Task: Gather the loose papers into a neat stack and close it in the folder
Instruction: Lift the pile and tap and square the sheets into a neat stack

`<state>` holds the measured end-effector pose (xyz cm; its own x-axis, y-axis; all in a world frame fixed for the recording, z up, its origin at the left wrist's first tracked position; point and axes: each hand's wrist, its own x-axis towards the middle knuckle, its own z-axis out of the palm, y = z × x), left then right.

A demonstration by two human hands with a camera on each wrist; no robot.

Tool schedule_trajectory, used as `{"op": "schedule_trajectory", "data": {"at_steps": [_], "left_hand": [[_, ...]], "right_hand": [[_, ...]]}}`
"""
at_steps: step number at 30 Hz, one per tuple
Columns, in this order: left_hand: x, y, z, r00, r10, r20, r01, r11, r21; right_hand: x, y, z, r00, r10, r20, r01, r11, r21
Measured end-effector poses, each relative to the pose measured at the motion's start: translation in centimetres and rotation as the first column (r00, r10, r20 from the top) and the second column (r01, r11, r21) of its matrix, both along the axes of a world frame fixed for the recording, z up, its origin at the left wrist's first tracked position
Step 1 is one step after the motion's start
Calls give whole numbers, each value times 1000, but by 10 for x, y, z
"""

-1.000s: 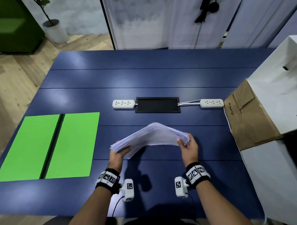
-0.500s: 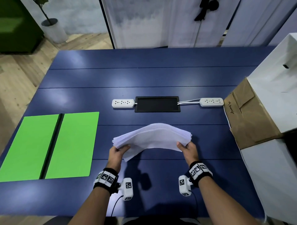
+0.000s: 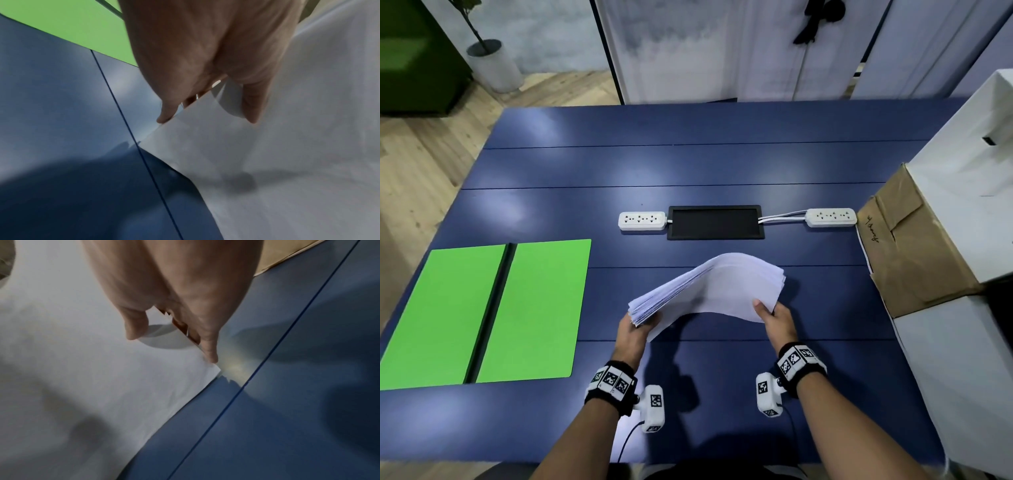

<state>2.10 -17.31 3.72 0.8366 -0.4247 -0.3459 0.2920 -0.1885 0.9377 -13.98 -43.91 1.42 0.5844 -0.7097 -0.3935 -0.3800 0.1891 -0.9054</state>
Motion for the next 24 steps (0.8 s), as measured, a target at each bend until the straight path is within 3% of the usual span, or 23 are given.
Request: {"op": "schedule_trajectory", "data": {"at_steps": [4,14,18,24], "left_hand": [[4,6,-3,997,83,8,-83,996,27],[5,-5,1,1000,26,-2,-26,1000,5],[18,-2,2,996,91,23,-90,995,-47],[22,-8,16,996,-4,90,16,991,-134]], "right_hand": [[-1,-3,7,999,-41,22,40,998,46],[5,1,15,995,-50,85,35,985,166],[7,-6,25,992,-72,107,57,989,133],[12,-7,38,981,-36,190,32,999,23]]}}
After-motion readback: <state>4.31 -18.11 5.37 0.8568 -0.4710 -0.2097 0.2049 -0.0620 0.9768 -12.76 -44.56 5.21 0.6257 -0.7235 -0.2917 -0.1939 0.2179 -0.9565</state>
